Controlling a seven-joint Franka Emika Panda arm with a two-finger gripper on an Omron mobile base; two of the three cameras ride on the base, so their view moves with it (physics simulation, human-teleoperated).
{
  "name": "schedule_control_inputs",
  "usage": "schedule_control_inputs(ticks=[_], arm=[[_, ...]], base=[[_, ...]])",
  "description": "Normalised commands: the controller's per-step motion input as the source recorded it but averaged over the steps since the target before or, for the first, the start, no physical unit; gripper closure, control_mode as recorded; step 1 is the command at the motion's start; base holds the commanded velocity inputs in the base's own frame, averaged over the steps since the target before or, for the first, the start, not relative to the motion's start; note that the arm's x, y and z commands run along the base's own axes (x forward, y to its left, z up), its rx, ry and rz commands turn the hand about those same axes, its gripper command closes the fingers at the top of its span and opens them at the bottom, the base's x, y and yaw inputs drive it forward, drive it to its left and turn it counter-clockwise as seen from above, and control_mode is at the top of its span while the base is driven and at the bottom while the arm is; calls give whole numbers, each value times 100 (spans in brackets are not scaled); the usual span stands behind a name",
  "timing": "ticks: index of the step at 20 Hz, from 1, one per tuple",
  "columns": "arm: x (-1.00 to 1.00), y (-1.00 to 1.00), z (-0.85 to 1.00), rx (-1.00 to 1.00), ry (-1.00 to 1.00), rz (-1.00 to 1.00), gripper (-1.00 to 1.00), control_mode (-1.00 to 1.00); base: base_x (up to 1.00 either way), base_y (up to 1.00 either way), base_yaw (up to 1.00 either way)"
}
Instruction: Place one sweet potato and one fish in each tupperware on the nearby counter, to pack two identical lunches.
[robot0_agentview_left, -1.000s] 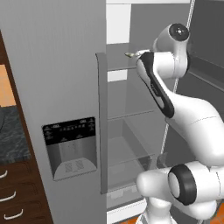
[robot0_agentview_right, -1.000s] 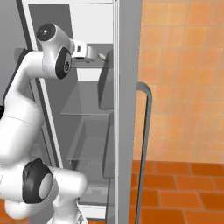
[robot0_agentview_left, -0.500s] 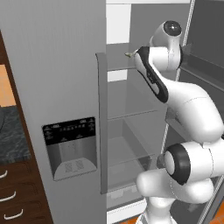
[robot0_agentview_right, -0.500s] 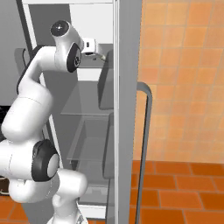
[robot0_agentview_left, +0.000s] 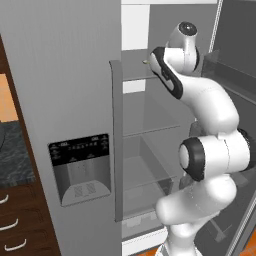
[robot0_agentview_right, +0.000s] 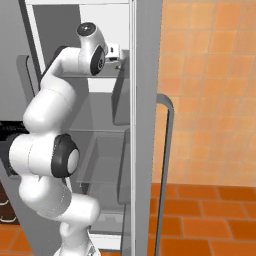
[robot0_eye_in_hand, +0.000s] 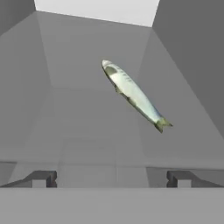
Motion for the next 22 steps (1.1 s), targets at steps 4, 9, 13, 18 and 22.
schedule_control_inputs(ticks=[4, 9, 13, 18, 22], arm=[[66, -14, -2, 0, 7, 0, -100, -100], [62, -10, -14, 0, 4, 1, -100, -100], [59, -2, -25, 0, 0, 1, -100, -100], [62, -5, -28, 0, 0, 0, -100, -100], [63, -11, -9, 0, 0, 0, -100, -100]], base=[[0, 0, 0], [0, 0, 0], [0, 0, 0], [0, 0, 0], [0, 0, 0]])
